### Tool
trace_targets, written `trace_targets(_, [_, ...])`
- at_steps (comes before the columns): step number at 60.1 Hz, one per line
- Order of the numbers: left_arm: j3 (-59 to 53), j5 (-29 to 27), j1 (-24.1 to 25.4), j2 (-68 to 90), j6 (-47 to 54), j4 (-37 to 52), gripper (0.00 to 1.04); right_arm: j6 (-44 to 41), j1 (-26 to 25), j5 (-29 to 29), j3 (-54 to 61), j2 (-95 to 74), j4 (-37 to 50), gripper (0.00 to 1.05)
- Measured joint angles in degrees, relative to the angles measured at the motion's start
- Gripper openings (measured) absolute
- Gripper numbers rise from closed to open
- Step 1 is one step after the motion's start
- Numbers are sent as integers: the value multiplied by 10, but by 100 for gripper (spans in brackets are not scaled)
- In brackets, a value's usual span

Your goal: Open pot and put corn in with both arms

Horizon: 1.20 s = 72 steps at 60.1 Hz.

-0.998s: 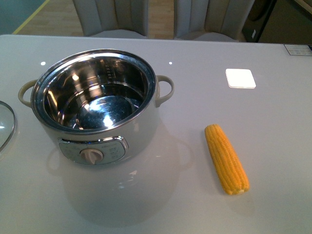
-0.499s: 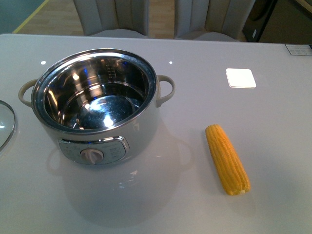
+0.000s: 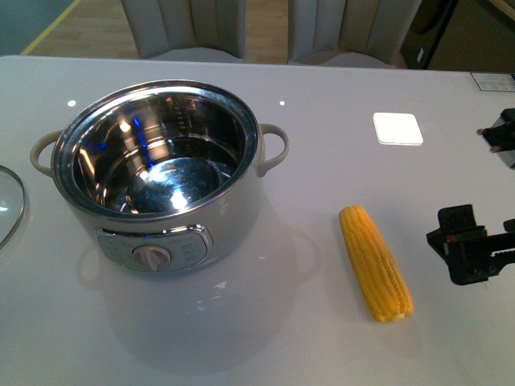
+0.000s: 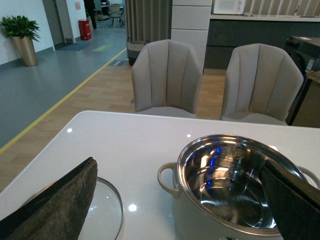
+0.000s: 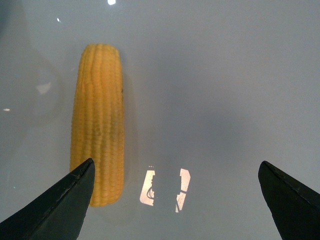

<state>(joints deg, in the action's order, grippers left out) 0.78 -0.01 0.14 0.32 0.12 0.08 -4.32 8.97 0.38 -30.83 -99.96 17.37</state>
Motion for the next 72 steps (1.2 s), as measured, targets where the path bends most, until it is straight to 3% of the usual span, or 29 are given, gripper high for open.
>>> trace_targets(38, [0, 0, 0, 0, 0, 0, 98, -8, 86, 8, -102, -175, 13, 96])
trace_targets(72, [0, 0, 0, 0, 0, 0, 98, 4, 108, 25, -145, -255, 9, 96])
